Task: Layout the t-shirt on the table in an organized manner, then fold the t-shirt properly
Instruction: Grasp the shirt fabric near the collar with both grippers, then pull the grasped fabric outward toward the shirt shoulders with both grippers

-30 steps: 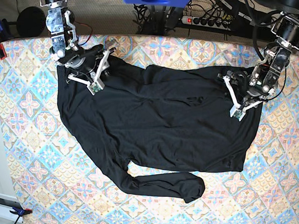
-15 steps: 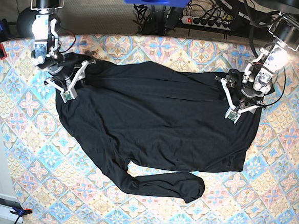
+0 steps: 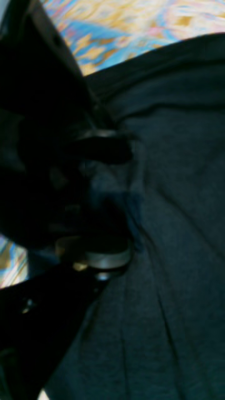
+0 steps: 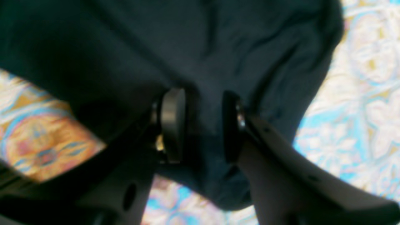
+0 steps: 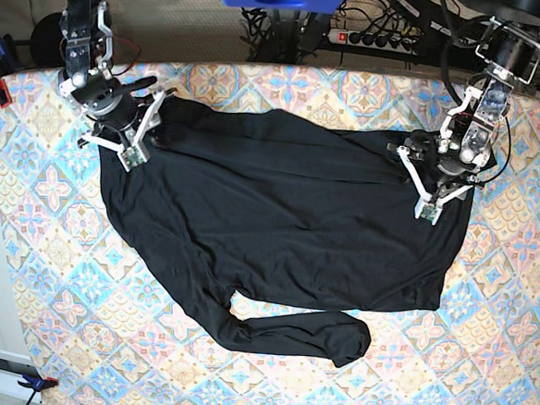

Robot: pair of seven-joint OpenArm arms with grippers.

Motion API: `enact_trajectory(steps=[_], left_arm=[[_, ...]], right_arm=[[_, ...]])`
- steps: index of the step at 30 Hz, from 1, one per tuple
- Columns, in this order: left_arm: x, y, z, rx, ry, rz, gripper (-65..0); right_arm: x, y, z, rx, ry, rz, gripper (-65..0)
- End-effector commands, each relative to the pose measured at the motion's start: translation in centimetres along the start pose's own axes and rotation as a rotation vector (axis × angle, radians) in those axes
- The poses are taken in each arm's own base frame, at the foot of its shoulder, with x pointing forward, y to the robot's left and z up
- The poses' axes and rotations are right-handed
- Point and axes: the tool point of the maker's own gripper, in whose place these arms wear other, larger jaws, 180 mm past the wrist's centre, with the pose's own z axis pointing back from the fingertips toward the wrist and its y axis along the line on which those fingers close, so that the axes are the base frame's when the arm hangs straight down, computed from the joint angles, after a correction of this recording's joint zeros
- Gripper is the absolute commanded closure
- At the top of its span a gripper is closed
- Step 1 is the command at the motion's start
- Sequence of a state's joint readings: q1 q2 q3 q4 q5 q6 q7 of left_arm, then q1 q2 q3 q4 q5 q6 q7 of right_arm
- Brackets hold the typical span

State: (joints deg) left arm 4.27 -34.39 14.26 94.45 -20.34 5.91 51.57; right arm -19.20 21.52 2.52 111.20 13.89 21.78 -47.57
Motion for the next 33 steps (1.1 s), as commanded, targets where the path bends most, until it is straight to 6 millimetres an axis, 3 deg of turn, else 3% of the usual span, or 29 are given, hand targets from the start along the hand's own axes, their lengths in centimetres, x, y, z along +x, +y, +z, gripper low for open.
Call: enact_trajectory(steps=[1, 6, 11, 17, 22, 31, 33], left_arm=[[1.2, 1.3, 0.7, 0.023, -0.028, 0.033, -36.2], [4.1, 1.7, 2.4, -0.063, -0.132, 0.288, -36.2], [3.7, 2.7, 4.7, -0.153, -0.137, 0.485, -36.2], [-0.1, 3.3, 6.6, -0.217, -0.034, 0.606, -36.2], [-3.5, 3.3, 6.7, -0.19, 0.068, 0.548, -36.2], [-3.3, 7.0, 6.8, -0.03, 0.074, 0.42, -36.2], [-3.1, 6.3, 6.2, -0.031, 0.083, 0.385, -36.2]], right_arm=[[0.9, 1.0, 0.3, 0.028, -0.035, 0.023, -19.2], [0.6, 8.2, -0.3, 0.213, -0.023, 0.096, -19.3], [2.5, 11.5, -0.8, 0.302, -0.061, 0.165, -19.1], [4.6, 10.7, -1.3, 0.283, -0.099, 0.194, -19.1], [4.2, 10.9, -1.2, 0.288, -0.089, 0.197, -19.3], [3.9, 10.9, -1.4, 0.292, -0.081, 0.196, -19.3], [3.8, 10.9, -1.4, 0.291, -0.074, 0.197, -19.3]])
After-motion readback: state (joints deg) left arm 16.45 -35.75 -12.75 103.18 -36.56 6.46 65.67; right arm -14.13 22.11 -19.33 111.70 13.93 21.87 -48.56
